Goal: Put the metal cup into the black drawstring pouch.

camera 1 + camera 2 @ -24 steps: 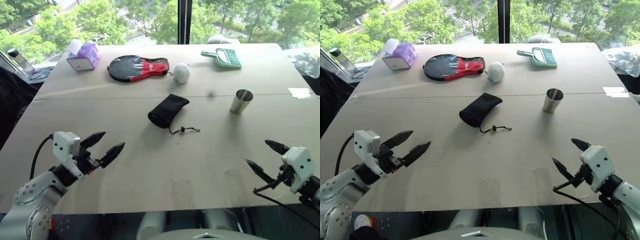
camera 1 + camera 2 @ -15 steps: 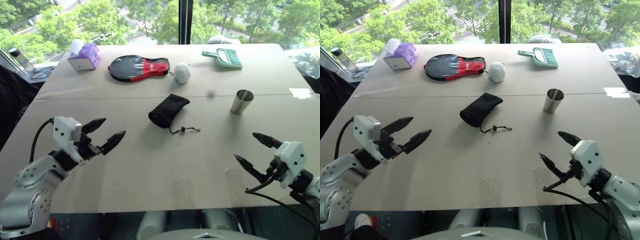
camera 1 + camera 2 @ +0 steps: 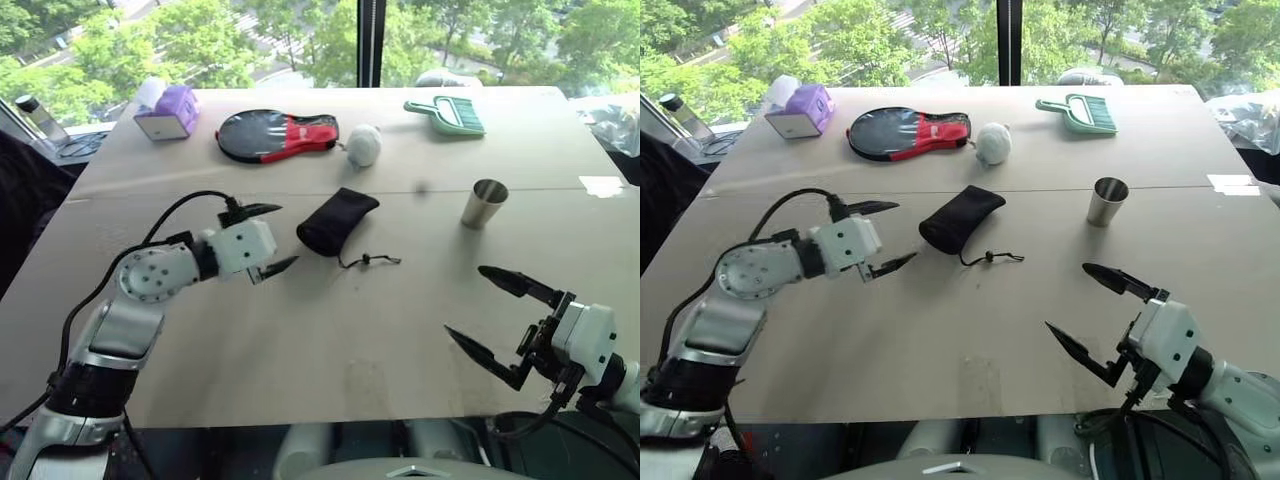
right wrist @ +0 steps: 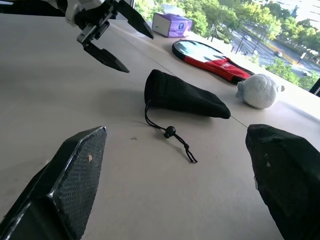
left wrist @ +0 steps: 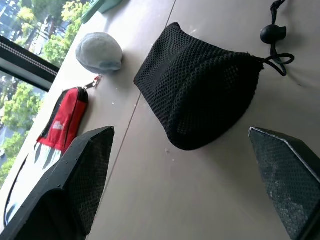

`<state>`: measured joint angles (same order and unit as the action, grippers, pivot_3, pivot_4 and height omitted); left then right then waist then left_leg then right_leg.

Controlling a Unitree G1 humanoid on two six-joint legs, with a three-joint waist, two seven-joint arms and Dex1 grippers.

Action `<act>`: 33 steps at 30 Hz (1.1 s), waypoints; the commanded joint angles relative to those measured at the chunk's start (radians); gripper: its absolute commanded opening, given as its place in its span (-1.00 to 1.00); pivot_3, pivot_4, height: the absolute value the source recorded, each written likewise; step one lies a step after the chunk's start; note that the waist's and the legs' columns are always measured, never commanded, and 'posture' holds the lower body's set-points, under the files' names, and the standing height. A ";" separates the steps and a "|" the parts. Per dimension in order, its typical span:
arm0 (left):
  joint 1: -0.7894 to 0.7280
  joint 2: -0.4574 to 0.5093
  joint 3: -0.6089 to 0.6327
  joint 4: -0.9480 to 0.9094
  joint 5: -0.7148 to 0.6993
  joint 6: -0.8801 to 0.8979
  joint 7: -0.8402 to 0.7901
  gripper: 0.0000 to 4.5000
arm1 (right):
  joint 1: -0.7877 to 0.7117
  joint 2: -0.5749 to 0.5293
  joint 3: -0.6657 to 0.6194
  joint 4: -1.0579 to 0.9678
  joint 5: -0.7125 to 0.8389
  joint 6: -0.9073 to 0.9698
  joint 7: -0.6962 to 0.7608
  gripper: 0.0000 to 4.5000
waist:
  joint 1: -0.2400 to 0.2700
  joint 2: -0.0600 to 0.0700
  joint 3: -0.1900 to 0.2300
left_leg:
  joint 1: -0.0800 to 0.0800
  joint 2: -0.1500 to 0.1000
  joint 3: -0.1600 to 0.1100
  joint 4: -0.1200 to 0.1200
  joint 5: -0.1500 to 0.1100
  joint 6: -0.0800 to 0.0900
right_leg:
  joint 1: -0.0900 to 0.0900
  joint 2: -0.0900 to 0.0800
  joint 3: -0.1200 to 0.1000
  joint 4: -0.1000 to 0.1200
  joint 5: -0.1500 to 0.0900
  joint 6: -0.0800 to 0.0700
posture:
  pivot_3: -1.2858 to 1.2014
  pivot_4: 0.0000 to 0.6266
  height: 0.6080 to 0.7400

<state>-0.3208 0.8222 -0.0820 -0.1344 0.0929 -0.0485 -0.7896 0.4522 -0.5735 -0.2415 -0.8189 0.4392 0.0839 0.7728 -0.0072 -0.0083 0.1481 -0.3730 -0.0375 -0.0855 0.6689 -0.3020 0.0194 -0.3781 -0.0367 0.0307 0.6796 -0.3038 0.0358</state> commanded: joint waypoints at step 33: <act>-0.609 -0.190 -0.146 -0.089 -0.143 1.537 -0.145 -0.97 | -0.854 -0.250 0.164 0.071 -0.040 1.054 -0.317 1.00 | -0.029 -0.002 0.007 | -0.007 -0.004 -0.009 0.013 0.001 -0.001 | -0.003 0.002 -0.005 0.011 -0.001 0.002 | 0.03 -0.52 1.00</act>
<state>-0.9192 0.6355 -0.2447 -0.1645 -0.0398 1.4008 -0.9758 -0.3774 -0.8252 -0.0890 -0.7701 0.3825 1.0893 0.4603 -0.0366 -0.0106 0.1551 -0.3808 -0.0422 -0.0957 0.6833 -0.3007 0.0181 -0.3813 -0.0353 0.0249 0.6916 -0.3051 0.0376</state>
